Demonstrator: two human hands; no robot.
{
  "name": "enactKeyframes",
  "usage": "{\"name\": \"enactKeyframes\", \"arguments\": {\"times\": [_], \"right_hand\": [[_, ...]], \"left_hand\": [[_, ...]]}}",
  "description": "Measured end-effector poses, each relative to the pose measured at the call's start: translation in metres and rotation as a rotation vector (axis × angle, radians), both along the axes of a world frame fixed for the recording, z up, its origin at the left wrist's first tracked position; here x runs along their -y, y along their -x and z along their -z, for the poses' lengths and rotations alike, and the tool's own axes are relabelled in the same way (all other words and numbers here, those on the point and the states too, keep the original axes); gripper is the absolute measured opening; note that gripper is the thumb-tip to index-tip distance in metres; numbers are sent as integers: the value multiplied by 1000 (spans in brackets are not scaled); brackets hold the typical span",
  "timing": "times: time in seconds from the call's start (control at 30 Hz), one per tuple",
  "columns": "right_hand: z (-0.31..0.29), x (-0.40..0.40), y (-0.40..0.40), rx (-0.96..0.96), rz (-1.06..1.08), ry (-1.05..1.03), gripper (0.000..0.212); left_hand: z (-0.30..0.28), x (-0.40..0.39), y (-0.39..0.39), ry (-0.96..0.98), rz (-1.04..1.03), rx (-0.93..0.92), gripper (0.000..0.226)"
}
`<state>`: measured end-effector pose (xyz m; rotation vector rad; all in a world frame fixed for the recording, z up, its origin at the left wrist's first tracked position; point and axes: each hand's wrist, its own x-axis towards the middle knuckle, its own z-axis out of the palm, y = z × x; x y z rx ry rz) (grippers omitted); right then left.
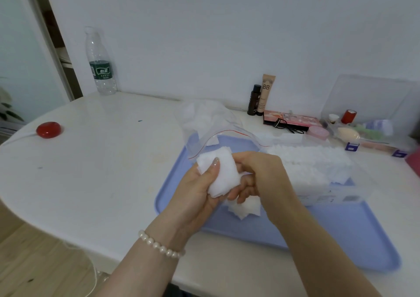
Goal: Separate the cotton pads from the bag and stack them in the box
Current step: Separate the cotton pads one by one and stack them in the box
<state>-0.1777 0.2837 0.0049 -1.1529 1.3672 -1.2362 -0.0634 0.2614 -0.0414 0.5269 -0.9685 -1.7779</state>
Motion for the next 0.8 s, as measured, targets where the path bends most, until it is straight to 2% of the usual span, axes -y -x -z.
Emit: {"name": "enactKeyframes", "arguments": {"times": [0.1,0.2,0.33,0.37,0.5,0.6,0.73,0.8], "right_hand": [[1,-4,3,-109,13,82,16],[1,-4,7,-13,6,41,13],[-5,-4,17,241,-46,-64,17],[-6,-5,19,274,-38,-62,18],[-8,-3,25,352,23,26,23],[-9,-4,26,226,-36,84,17],[-4,-5,18,-46,-75,97,17],[-1,-5,14,-108,-58,119,18]], "left_hand": [[-2,1,-1,-54,66,47,52],[-7,3,-7,-161,156,-68,66],[-4,6,-13,-183,236,-187,61],[-4,6,-13,-175,252,-192,62],[2,10,-12,-205,246,-215,40],[3,10,-10,-196,223,-145,51],[-1,7,-9,-174,254,-114,46],[-3,6,-10,-103,311,-107,47]]}}
